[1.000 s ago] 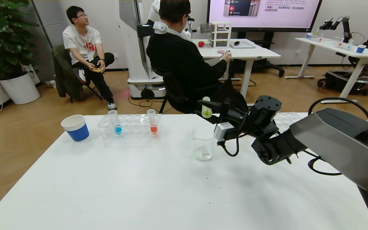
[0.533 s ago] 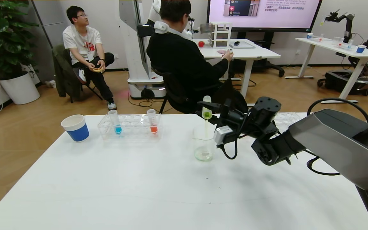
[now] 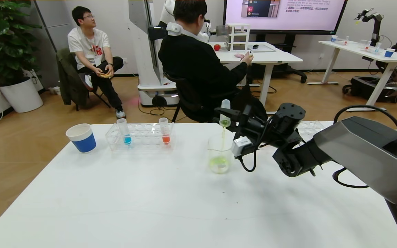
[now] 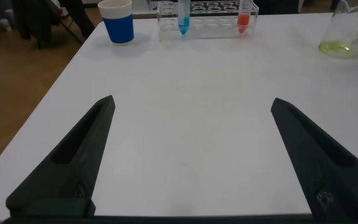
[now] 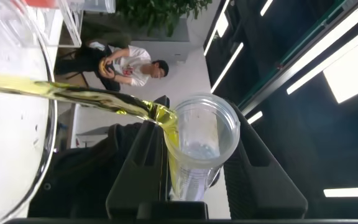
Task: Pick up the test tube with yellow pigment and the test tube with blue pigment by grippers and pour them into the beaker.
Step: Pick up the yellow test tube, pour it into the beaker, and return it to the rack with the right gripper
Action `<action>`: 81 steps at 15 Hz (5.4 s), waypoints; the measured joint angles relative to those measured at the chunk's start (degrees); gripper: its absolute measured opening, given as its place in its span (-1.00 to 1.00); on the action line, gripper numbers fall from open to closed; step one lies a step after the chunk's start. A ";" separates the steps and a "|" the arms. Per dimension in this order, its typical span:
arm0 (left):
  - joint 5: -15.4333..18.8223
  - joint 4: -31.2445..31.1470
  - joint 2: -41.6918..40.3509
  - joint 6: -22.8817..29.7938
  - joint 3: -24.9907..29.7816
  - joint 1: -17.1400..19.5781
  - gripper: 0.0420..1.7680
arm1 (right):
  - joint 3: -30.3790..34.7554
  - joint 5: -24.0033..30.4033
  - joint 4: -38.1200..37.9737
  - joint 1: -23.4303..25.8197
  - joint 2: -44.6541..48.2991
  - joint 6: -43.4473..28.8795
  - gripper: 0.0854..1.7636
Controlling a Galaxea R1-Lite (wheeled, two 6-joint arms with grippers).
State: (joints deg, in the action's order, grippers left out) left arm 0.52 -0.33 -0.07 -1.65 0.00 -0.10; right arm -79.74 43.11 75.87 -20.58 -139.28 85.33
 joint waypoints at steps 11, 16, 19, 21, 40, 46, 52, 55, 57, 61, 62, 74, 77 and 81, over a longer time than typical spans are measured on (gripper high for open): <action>0.00 0.00 0.00 0.00 0.00 0.00 0.98 | 7.00 -1.40 1.49 -1.27 1.44 7.83 -0.48; 0.00 0.00 0.00 -0.02 0.00 0.00 0.98 | 6.67 -6.25 1.28 -0.89 5.95 -8.07 -0.48; 0.02 -0.02 0.00 -0.02 0.00 0.00 0.98 | 7.50 -11.39 2.02 -0.74 9.95 -23.71 -0.48; 0.00 0.00 0.00 0.00 0.00 0.00 0.98 | 7.85 -18.75 3.67 -0.72 12.18 -36.80 -0.48; 0.00 -0.02 0.00 0.00 0.00 0.00 0.98 | 15.41 -39.20 -29.57 26.20 27.89 -82.59 -0.48; 0.00 -0.02 0.00 0.00 0.00 0.00 0.98 | 9.95 -39.56 -31.12 35.43 23.65 -81.86 -0.48; -0.01 -0.02 0.00 0.00 0.00 0.00 0.98 | 7.67 -39.86 -28.94 39.57 17.18 -77.31 -0.48; -0.01 0.00 0.00 0.00 0.00 0.00 0.98 | 6.29 -39.78 -26.10 40.00 14.09 -77.53 -0.48; 0.00 -0.02 0.00 -0.02 0.00 0.00 0.98 | 5.99 -39.63 -26.08 39.86 12.48 -77.70 -0.48; 0.00 -0.02 0.00 -0.02 0.00 0.00 0.98 | 6.67 -39.53 -26.01 40.09 10.39 -79.45 -0.48; 0.00 0.00 0.00 0.00 0.00 0.00 0.98 | 6.69 -39.53 -26.01 40.08 10.08 -81.13 -0.48; 0.05 0.00 0.00 -0.02 0.00 0.00 0.98 | 6.97 -39.72 -25.91 38.00 10.86 -82.70 0.96; 0.00 -0.02 0.00 -0.02 0.00 0.00 0.98 | 6.80 -40.02 -26.26 33.22 13.81 -84.92 0.96; 0.00 -0.02 0.00 -0.02 0.00 0.00 0.98 | 11.35 -43.24 -26.27 21.89 21.72 -86.48 0.96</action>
State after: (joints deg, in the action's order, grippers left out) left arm 0.52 -0.35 -0.07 -1.67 0.00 -0.10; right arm -68.39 -0.13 49.60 1.32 -117.55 -1.15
